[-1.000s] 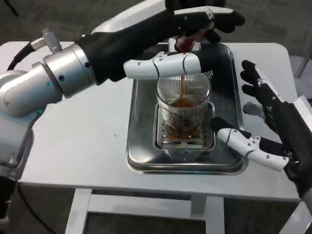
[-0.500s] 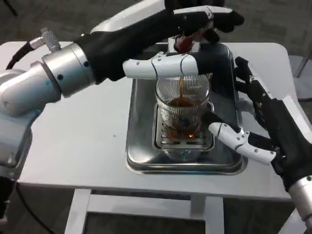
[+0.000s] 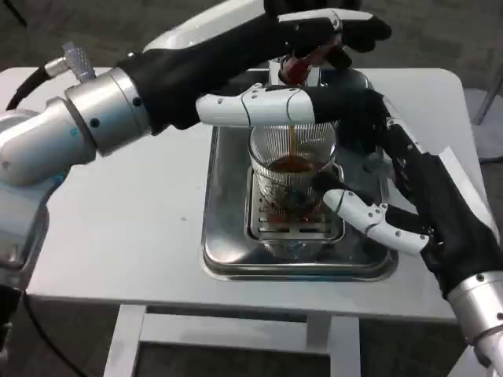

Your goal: Grasp the cup under the faucet to collect the drink, then remove the cup.

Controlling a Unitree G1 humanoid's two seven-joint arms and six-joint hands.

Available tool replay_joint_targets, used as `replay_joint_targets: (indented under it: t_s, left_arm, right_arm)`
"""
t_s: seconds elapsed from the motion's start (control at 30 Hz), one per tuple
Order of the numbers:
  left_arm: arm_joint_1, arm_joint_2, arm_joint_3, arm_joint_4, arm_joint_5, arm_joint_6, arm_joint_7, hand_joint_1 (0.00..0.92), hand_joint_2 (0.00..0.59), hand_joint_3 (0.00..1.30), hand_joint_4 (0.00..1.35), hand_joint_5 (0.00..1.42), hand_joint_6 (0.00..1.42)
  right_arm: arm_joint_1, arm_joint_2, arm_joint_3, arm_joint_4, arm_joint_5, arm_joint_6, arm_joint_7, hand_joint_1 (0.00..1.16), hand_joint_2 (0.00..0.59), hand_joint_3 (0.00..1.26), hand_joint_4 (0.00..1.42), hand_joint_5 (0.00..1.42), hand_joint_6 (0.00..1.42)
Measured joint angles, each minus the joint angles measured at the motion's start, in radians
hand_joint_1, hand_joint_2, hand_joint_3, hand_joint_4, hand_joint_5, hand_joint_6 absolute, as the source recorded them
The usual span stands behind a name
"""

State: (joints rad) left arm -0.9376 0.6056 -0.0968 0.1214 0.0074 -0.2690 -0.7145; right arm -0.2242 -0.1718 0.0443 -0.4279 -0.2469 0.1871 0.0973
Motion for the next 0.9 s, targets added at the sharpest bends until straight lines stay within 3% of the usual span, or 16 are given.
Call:
replay_joint_targets:
  t_s: [0.9]
  left_arm:
    - [0.027,0.008,0.013,-0.062,-0.002,0.047,0.001,0.0,0.038,0.17,0.15,0.23,0.25]
  right_arm:
    - [-0.069,0.042,0.023,0.084,0.037,-0.01,0.0,0.6,0.246,0.05,0.05,0.1,0.21]
